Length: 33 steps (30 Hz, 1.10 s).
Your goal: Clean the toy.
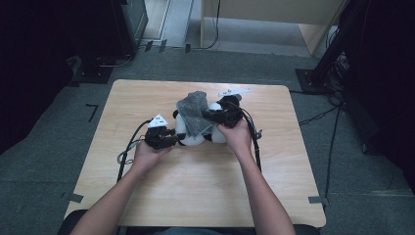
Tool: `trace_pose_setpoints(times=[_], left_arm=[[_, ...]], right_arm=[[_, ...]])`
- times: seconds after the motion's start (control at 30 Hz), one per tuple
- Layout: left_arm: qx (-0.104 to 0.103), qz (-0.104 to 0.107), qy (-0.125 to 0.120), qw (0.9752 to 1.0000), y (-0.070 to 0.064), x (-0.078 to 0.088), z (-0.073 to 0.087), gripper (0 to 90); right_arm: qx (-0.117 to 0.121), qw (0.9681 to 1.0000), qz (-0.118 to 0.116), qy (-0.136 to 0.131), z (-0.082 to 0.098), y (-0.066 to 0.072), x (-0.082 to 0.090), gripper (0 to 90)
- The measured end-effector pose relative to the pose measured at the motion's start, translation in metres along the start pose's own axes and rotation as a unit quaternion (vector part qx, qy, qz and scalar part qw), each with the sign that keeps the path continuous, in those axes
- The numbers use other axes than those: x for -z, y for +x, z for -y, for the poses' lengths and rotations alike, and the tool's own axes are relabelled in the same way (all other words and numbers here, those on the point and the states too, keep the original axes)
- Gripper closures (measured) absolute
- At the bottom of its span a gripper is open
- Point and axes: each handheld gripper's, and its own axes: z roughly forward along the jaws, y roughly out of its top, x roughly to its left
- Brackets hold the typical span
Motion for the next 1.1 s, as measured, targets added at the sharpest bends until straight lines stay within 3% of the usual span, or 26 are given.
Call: trace_pose_setpoints(times=[0.07, 0.17, 0.23, 0.33, 0.43, 0.57, 0.77, 1.1], left_arm=[[0.008, 0.010, 0.001, 0.9999, 0.001, 0.005, -0.002, 68.0], [0.013, 0.037, 0.000, 0.9992, 0.002, 0.015, -0.005, 70.5], [0.015, 0.049, 0.011, 0.9986, 0.002, 0.018, -0.006, 70.5], [0.010, 0.049, 0.015, 0.9986, 0.001, 0.018, -0.003, 70.1], [0.014, 0.035, 0.021, 0.9991, 0.003, 0.015, 0.000, 69.6], [0.028, 0.029, 0.024, 0.9989, 0.007, 0.012, 0.003, 69.6], [0.029, 0.026, 0.022, 0.9990, 0.007, 0.011, 0.002, 69.6], [0.027, 0.023, 0.025, 0.9991, 0.007, 0.011, 0.001, 68.7]], right_arm=[[-0.003, 0.9997, -0.016, -0.015, -0.003, 0.006, 0.006, 81.3], [0.016, 0.9992, -0.030, -0.021, -0.008, 0.022, 0.014, 81.4], [0.023, 0.9990, -0.037, -0.014, -0.011, 0.032, 0.014, 81.5], [0.026, 0.9990, -0.035, 0.013, -0.009, 0.040, 0.002, 81.5], [0.015, 0.9988, -0.013, 0.044, 0.002, 0.031, -0.017, 81.8], [-0.004, 0.9988, -0.004, 0.048, 0.011, 0.015, -0.024, 81.9], [-0.003, 0.9988, 0.011, 0.048, 0.012, 0.004, -0.012, 82.0], [-0.017, 0.9990, 0.014, 0.038, 0.014, -0.012, 0.018, 81.9]])
